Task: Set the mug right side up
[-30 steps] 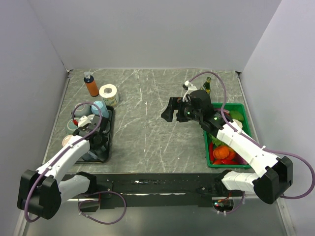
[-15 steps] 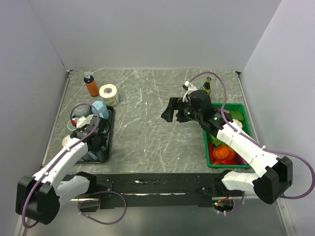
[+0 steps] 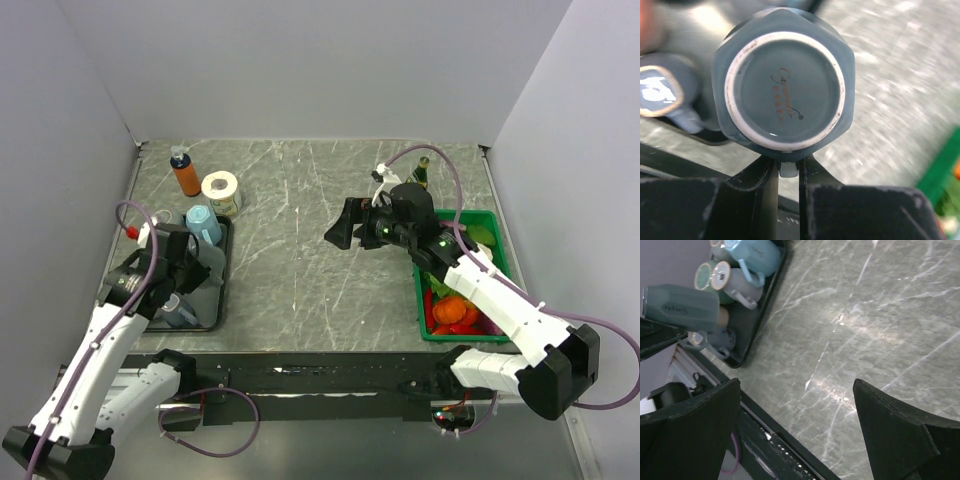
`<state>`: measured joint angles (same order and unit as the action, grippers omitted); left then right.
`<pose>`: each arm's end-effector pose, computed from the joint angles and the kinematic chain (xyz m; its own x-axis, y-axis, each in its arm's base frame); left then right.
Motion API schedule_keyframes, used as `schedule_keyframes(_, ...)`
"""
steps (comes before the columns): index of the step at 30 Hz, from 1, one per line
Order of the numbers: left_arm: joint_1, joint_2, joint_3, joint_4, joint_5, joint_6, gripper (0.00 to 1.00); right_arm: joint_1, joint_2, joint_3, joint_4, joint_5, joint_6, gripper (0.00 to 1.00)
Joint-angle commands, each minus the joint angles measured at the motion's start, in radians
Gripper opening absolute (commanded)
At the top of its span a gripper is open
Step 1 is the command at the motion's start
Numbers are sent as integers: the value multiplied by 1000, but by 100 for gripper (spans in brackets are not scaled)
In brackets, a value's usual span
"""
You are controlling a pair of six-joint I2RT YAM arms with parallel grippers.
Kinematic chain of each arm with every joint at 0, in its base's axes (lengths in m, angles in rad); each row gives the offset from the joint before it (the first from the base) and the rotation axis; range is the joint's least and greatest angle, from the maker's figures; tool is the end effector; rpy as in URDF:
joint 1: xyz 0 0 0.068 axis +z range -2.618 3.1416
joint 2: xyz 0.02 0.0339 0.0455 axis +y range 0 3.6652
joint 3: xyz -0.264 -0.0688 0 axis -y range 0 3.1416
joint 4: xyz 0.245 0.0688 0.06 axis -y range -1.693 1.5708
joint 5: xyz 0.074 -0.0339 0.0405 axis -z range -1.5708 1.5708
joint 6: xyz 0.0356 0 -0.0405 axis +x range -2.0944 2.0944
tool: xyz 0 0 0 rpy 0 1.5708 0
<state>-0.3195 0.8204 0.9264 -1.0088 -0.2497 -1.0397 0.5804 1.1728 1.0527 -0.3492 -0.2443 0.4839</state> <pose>0.1399 -0.0370 0.3070 -0.5146 -0.7098 -0.4810 -0.5621 0.7029 -0.4358 0.2168 0.1525 0.3380 -0.6662 0.1029 -0.7386 -0.4547 0.7289 0.5118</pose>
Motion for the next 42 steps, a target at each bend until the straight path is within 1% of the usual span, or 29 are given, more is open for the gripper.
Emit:
schedule_keyframes(1, -1, -27, 106, 186, 240, 110, 1, 6, -25, 6, 74, -114, 47, 100)
schedule_keyframes(2, -3, -21, 106, 285, 274, 142, 1, 6, -18, 3, 87, -133, 56, 100)
schedule_keyframes(4, -7, -21, 98, 390, 378, 159, 1, 6, -12, -11, 151, -182, 106, 100)
schedule_keyframes(7, -15, -7, 85, 632, 457, 161, 1, 7, -4, -48, 261, -298, 211, 99)
schedule_keyframes(8, -19, 3, 80, 689, 504, 158, 1, 6, 1, -60, 344, -353, 282, 99)
schedule_keyframes(9, -32, 11, 74, 810, 521, 155, 1, 6, 2, -74, 410, -375, 324, 99)
schedule_keyframes(10, -39, 19, 63, 866, 542, 152, 1, 7, 5, -100, 470, -395, 369, 98)
schedule_keyframes(11, -47, 35, 57, 918, 578, 147, 1, 7, 10, -112, 566, -430, 457, 98)
schedule_keyframes(12, -62, 43, 51, 981, 596, 144, 1, 7, 11, -121, 613, -441, 499, 98)
schedule_keyframes(13, -72, 52, 42, 1084, 607, 141, 1, 12, 14, -137, 651, -447, 536, 97)
schedule_keyframes(14, -79, 69, 40, 1137, 618, 139, 1, 16, 11, -143, 712, -447, 605, 97)
schedule_keyframes(16, -104, 83, 40, 1244, 632, 141, 1, 25, 7, -158, 762, -425, 662, 97)
schedule_keyframes(17, -111, 97, 42, 1269, 630, 139, 1, 29, 1, -164, 795, -412, 706, 97)
schedule_keyframes(20, -127, 135, 66, 1328, 653, 129, 1, 48, 4, -166, 906, -374, 755, 97)
schedule_keyframes(24, -142, 143, 71, 1394, 682, 99, 1, 55, 44, -116, 949, -368, 771, 96)
schedule_keyframes(25, -145, 134, 65, 1406, 682, 92, 1, 55, 57, -115, 993, -359, 780, 95)
schedule_keyframes(28, -148, 120, 58, 1431, 690, 76, 1, 59, 83, -120, 1081, -348, 808, 90)
schedule_keyframes(31, -150, 120, 49, 1455, 699, 44, 1, 64, 100, -108, 1090, -334, 789, 82)
schedule_keyframes(34, -151, 122, 29, 1503, 725, -6, 1, 65, 93, -141, 1154, -290, 779, 75)
schedule_keyframes(35, -153, 122, 23, 1518, 730, -17, 1, 64, 88, -151, 1199, -267, 772, 74)
schedule_keyframes(36, -154, 118, 11, 1530, 728, -25, 1, 64, 84, -157, 1201, -259, 766, 72)
schedule_keyframes(39, -158, 115, -3, 1546, 727, -43, 1, 64, 62, -139, 1159, -251, 710, 70)
schedule_keyframes(42, -165, 123, -26, 1595, 742, -57, 1, 64, 51, -137, 1167, -243, 688, 67)
